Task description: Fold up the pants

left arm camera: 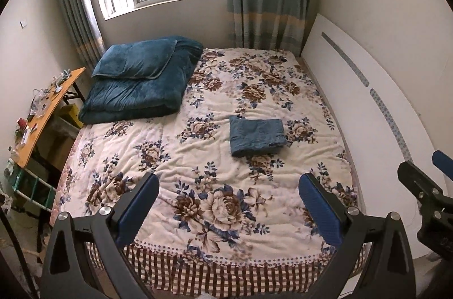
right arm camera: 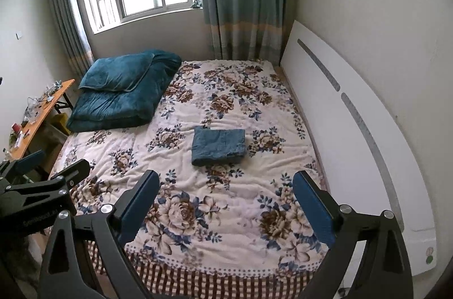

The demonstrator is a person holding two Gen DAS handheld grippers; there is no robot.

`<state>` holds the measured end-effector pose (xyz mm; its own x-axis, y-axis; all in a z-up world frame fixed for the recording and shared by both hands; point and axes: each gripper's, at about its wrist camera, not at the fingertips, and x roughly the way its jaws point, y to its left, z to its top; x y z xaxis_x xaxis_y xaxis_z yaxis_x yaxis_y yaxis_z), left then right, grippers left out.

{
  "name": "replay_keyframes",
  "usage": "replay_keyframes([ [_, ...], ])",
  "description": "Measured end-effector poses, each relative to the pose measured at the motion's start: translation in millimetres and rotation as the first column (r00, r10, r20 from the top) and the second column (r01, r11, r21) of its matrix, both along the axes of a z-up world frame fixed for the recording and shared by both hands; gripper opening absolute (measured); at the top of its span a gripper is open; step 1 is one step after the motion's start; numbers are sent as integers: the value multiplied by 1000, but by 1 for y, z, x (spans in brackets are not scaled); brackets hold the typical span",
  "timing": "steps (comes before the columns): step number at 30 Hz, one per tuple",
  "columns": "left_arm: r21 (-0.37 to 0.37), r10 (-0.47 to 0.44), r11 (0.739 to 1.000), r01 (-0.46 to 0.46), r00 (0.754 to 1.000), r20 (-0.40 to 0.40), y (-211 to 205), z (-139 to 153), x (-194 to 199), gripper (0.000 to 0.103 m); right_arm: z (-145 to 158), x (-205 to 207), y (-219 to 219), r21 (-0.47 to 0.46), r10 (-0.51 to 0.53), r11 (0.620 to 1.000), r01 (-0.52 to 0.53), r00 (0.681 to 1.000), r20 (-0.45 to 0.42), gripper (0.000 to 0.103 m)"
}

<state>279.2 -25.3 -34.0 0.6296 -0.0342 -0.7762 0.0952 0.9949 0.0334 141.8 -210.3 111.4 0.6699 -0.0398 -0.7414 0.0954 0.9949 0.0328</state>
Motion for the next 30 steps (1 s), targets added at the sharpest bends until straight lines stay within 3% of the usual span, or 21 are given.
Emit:
replay_keyframes([
  [7,6,16,1000,-16,1000,-13,-9,-4,26,101,-3,46,-11,9,-2,1000,3,999,-37,97],
  [15,37,44,998,-42,998,-54,-13,-20,52,101,-34,94,-17,-3,-8,1000,7,994,-106,97],
  [30,13,54,999,-53,995,-86,-9,-33,59,102,-61,111,-19,48,29,999,-22,989,-146,100],
])
